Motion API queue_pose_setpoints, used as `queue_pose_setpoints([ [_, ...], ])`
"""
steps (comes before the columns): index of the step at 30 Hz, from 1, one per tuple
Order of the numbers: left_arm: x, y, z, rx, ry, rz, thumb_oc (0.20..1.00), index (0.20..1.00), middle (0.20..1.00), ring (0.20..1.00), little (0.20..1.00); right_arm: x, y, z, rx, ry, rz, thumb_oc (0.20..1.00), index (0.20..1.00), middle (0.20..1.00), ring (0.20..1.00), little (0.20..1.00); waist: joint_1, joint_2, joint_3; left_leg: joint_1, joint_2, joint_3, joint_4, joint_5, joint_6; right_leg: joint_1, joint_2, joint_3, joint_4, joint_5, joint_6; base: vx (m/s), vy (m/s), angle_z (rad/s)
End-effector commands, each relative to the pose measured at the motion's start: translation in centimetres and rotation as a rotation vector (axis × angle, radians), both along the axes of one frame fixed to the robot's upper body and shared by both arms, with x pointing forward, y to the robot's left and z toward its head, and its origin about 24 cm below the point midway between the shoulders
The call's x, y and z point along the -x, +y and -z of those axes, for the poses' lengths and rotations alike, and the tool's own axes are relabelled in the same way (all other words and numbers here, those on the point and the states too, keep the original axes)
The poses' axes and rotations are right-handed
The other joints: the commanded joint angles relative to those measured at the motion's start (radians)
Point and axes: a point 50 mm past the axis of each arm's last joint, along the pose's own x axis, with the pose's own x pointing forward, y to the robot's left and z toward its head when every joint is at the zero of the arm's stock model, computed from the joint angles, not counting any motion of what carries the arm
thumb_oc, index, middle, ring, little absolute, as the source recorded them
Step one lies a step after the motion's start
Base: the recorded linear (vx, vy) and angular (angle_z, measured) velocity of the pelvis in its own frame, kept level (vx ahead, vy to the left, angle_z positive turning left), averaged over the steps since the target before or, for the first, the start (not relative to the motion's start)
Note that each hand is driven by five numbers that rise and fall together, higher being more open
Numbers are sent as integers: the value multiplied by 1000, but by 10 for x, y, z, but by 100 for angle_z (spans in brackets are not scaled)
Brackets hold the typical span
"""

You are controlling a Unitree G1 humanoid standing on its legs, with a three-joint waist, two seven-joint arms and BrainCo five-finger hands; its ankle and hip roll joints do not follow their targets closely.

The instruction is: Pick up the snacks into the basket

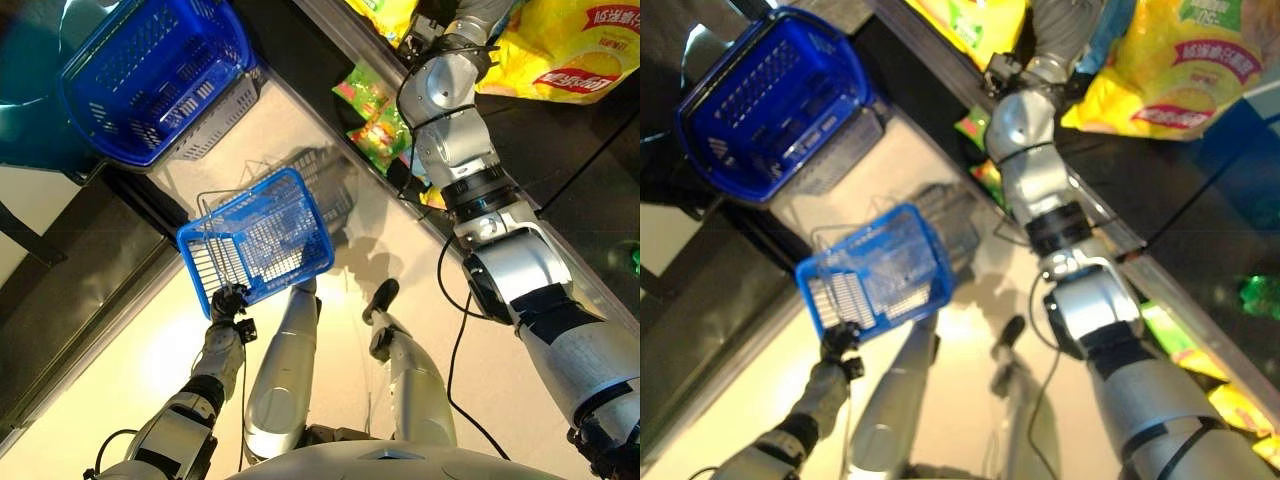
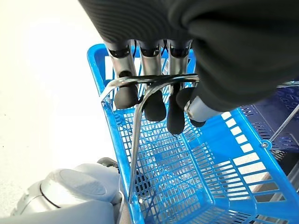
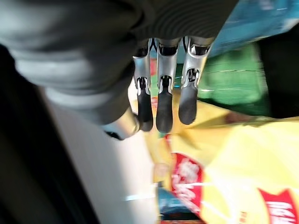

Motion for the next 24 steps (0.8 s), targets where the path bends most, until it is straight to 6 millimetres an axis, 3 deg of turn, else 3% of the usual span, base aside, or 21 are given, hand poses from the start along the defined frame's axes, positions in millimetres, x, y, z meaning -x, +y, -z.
queue_pose_setpoints([
  [1, 34, 24, 15, -51, 72, -59, 200, 200, 200, 200, 200, 19, -20, -17, 24, -152, 60, 1000, 1000, 1000, 1000, 1000, 2, 4, -5, -1, -68, 29, 23, -48, 20, 30, -55, 42, -38, 99, 60, 0, 0, 0],
  [10, 36, 23, 16, -47, 72, -71, 200, 200, 200, 200, 200, 27, -7, -10, 96, -181, 71, 1000, 1000, 1000, 1000, 1000, 0, 10, -13, 0, -66, 33, 22, -49, 23, 22, -54, 45, -33, 96, 59, 0, 0, 0],
  [15, 35, 19, 17, -52, 70, -60, 200, 200, 200, 200, 200, 10, -9, -6, 43, -72, 173, 1000, 1000, 1000, 1000, 1000, 8, 13, -12, -10, -69, 30, 22, -48, 23, 20, -53, 43, -38, 97, 58, 0, 0, 0],
  [18, 33, 13, 17, -54, 66, -35, 200, 200, 200, 200, 200, -3, -22, 3, 6, 30, 306, 1000, 1000, 1000, 1000, 1000, 15, 20, -9, -18, -74, 25, 18, -46, 24, 19, -52, 36, -45, 97, 60, 0, 0, 0],
  [24, 27, 7, 13, -60, 41, -6, 200, 200, 200, 200, 200, -17, -28, 11, 42, 152, 399, 1000, 1000, 1000, 1000, 1000, 28, 30, -7, -36, -83, 17, 23, -49, 25, 16, -54, 27, -51, 99, 62, 17, 0, 3],
])
